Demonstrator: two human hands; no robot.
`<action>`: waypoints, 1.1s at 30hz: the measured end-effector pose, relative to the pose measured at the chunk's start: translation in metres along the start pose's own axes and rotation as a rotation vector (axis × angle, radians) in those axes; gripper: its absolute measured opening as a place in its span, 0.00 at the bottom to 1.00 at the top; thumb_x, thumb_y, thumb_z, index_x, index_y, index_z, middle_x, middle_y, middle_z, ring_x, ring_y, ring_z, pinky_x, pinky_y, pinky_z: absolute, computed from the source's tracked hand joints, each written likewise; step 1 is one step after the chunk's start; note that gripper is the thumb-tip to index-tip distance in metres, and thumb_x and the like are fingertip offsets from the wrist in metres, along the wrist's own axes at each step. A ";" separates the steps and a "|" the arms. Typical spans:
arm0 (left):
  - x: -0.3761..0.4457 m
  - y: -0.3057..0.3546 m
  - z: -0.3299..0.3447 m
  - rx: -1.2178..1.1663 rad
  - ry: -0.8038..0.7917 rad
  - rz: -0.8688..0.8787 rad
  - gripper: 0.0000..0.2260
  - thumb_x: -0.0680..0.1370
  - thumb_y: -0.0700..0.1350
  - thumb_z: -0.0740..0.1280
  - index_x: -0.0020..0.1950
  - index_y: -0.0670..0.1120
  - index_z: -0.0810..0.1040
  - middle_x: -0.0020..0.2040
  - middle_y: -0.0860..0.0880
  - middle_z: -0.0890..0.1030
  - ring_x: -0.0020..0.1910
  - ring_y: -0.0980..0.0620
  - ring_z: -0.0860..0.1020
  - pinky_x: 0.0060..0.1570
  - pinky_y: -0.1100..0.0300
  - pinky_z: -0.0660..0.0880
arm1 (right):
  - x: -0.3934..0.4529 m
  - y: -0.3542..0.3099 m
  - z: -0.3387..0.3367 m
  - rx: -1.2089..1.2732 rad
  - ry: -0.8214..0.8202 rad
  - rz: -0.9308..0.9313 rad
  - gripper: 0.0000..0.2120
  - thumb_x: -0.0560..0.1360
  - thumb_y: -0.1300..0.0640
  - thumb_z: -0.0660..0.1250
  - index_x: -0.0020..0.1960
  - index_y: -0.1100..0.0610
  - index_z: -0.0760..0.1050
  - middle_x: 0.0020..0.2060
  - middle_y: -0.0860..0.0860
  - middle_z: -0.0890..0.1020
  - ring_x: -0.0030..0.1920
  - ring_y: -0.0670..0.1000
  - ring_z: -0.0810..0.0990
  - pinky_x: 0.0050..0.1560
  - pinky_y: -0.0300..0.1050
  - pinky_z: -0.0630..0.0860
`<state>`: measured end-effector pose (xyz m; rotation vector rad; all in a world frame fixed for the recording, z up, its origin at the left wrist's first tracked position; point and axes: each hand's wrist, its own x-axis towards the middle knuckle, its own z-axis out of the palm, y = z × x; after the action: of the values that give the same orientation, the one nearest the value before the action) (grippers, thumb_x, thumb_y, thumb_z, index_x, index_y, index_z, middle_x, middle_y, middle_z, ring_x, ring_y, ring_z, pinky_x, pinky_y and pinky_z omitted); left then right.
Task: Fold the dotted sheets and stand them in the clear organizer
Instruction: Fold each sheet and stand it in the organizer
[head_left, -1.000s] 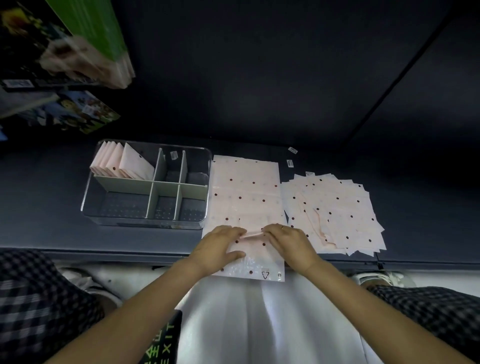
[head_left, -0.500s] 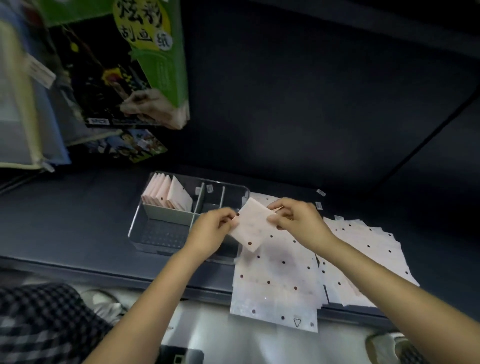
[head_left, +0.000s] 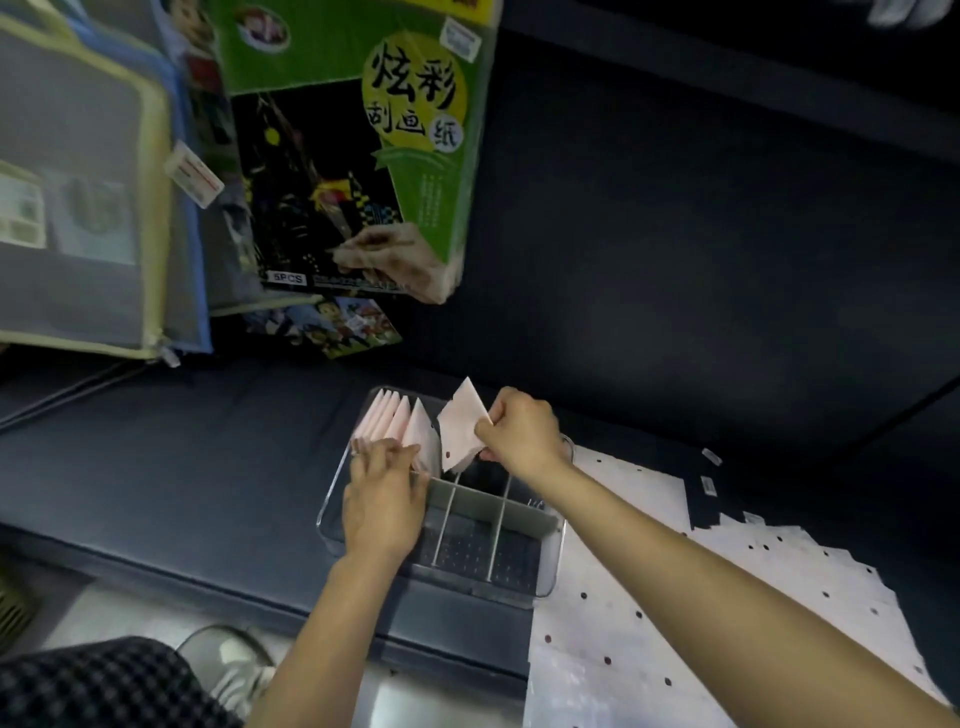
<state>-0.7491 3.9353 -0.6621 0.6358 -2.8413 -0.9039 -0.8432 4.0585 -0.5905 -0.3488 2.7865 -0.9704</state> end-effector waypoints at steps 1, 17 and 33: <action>0.002 -0.001 0.001 -0.003 -0.005 -0.001 0.19 0.81 0.48 0.60 0.71 0.49 0.68 0.71 0.50 0.64 0.70 0.44 0.59 0.61 0.48 0.69 | 0.004 -0.002 0.006 -0.035 -0.001 0.003 0.06 0.69 0.59 0.65 0.36 0.55 0.69 0.38 0.56 0.82 0.39 0.57 0.82 0.43 0.56 0.80; -0.002 -0.011 0.003 -0.219 0.260 0.056 0.15 0.77 0.41 0.65 0.64 0.48 0.76 0.60 0.47 0.70 0.56 0.48 0.65 0.54 0.51 0.71 | 0.030 -0.014 0.085 0.178 -0.275 0.173 0.17 0.80 0.51 0.59 0.40 0.60 0.78 0.43 0.59 0.82 0.48 0.58 0.81 0.55 0.52 0.76; -0.062 0.066 0.036 -0.200 -0.049 0.489 0.08 0.79 0.42 0.63 0.54 0.43 0.80 0.52 0.46 0.78 0.50 0.46 0.75 0.46 0.54 0.73 | -0.151 0.200 -0.046 -0.038 -0.230 -0.007 0.11 0.76 0.57 0.67 0.58 0.55 0.77 0.54 0.48 0.80 0.53 0.45 0.78 0.54 0.28 0.71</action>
<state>-0.7242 4.0289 -0.6514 -0.1045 -2.6993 -1.0892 -0.7425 4.2793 -0.6683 -0.4461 2.5998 -0.8220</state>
